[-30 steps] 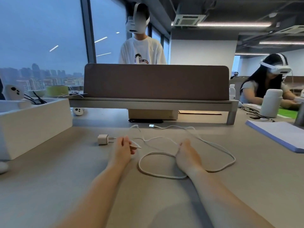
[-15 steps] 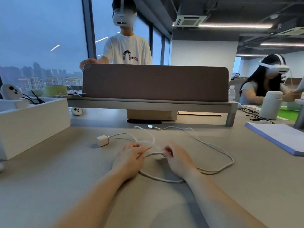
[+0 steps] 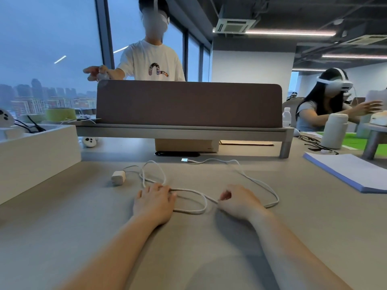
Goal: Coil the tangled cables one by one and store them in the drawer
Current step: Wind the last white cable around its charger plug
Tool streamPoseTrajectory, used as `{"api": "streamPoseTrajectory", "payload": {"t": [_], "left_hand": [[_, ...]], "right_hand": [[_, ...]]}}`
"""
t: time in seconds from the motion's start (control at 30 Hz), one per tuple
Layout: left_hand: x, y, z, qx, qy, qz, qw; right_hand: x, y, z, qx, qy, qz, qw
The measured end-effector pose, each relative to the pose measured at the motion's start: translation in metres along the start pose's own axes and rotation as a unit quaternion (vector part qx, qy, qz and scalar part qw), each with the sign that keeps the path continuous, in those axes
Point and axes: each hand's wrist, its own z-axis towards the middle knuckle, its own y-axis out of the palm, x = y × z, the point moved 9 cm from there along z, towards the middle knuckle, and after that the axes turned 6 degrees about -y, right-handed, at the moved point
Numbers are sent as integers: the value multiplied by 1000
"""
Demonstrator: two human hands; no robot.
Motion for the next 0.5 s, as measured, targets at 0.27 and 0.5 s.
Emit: {"api": "streamPoseTrajectory", "payload": {"t": [0.27,0.5], "left_hand": [[74,-5,-35,-19,251,-130,959],[1,-26,6,106,31,-449,887]], "right_hand": [[-62,1,-8,105,-177,124,971],[-27,-5,0,79,-104,-55,990]]}}
